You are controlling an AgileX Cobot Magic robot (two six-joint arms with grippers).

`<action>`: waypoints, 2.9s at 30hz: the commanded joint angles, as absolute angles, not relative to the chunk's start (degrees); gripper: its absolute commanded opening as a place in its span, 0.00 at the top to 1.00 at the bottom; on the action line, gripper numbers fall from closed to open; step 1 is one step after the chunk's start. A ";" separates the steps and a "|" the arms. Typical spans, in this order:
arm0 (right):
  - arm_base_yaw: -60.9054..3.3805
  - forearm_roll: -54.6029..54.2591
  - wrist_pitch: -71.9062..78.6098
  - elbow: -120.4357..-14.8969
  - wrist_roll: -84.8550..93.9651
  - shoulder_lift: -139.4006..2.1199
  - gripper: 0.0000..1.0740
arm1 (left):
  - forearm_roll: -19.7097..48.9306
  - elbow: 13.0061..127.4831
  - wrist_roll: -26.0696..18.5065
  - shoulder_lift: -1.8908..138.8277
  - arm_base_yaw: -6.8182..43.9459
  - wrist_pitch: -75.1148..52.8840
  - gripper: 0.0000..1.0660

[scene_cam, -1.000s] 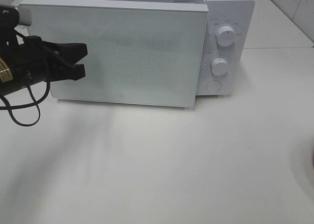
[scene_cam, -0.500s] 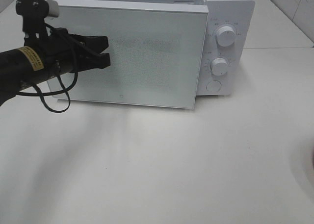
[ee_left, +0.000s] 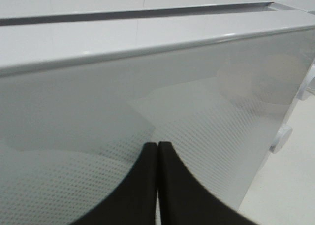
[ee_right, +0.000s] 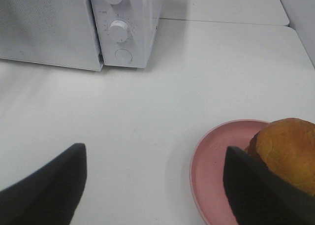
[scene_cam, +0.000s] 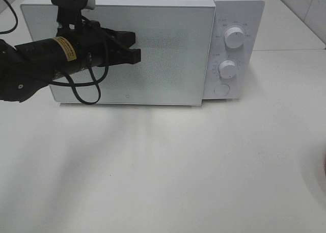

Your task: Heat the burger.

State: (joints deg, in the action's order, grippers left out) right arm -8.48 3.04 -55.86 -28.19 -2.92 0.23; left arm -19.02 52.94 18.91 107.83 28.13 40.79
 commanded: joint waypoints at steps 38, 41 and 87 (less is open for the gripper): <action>-8.08 2.81 -54.95 -28.07 -3.09 1.95 0.29 | -9.11 78.38 18.56 120.78 37.07 31.17 1.00; -8.08 2.81 -54.95 -28.07 -3.09 1.95 0.29 | -9.51 78.38 18.56 120.66 37.64 29.91 1.00; -8.08 2.81 -54.95 -28.07 -3.09 1.95 0.29 | -2.23 78.38 11.80 105.54 48.53 -64.80 0.06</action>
